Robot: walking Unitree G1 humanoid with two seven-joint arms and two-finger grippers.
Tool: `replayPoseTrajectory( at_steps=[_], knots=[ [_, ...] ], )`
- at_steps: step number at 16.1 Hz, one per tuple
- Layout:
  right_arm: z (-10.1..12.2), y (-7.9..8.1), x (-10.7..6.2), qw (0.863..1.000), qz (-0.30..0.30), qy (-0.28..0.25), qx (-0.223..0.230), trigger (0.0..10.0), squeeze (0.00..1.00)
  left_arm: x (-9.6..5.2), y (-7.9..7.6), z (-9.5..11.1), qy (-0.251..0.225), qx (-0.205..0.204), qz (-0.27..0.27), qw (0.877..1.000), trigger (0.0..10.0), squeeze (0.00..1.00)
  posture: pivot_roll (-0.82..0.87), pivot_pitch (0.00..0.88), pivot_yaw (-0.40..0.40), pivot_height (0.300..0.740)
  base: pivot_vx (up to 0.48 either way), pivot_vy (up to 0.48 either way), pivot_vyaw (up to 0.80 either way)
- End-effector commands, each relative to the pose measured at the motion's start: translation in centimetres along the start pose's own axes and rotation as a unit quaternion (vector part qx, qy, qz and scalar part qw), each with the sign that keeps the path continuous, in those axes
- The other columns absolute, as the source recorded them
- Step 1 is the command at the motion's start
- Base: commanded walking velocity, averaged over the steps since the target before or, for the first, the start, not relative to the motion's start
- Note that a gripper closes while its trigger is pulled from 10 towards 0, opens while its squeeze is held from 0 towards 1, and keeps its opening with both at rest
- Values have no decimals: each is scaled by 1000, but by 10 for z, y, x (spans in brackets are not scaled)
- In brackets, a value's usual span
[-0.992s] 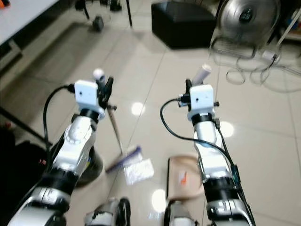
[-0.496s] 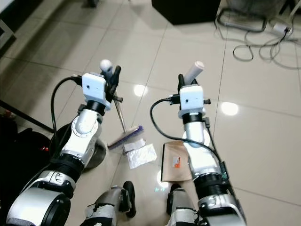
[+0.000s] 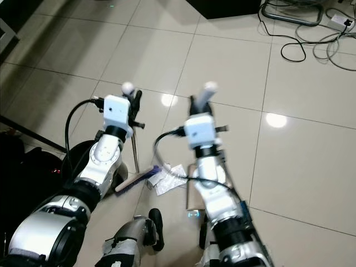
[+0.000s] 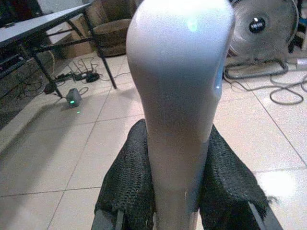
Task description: Sweep floor
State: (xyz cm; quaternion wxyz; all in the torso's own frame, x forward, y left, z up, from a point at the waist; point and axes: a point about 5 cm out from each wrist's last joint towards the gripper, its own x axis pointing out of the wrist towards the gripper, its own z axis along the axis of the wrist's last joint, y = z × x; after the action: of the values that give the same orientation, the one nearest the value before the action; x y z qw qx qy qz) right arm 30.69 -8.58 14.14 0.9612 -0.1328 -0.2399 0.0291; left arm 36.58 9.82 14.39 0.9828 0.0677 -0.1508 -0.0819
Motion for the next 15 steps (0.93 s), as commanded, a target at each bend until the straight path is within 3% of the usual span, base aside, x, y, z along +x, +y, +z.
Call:
replayPoseTrajectory(
  at_steps=[1, 4, 7, 9, 11, 15],
  knots=[
    [-3, 12, -9, 1000, 13, 8, 3, 10000, 0, 3, -1, 2, 4, -32, 30, 999, 10000, 0, 60, 364, 149, 740, 0, 0, 0],
    [-11, 18, -8, 999, 13, 33, 7, 10000, 0, 11, -3, 8, 7, -72, 54, 996, 10000, 0, 78, 385, 156, 740, 0, 0, 0],
    [-16, 19, -6, 998, -3, 59, 13, 10000, 0, 12, -9, 7, 26, -147, 79, 986, 10000, 0, 92, 351, 148, 740, 0, 0, 0],
    [-23, 10, -4, 997, -24, 74, 11, 10000, 0, 9, -9, 7, 23, -154, 53, 986, 10000, 0, 102, 353, 149, 740, 0, 0, 0],
    [-29, 1, -3, 996, -34, 84, 7, 10000, 0, 4, -6, 14, 1, -133, -15, 991, 10000, 0, 111, 361, 154, 740, 0, 0, 0],
    [-35, -8, -3, 995, -44, 92, 1, 10000, 0, 0, 7, 31, -9, -133, -85, 987, 10000, 0, 115, 343, 156, 740, 0, 0, 0]
  ],
)
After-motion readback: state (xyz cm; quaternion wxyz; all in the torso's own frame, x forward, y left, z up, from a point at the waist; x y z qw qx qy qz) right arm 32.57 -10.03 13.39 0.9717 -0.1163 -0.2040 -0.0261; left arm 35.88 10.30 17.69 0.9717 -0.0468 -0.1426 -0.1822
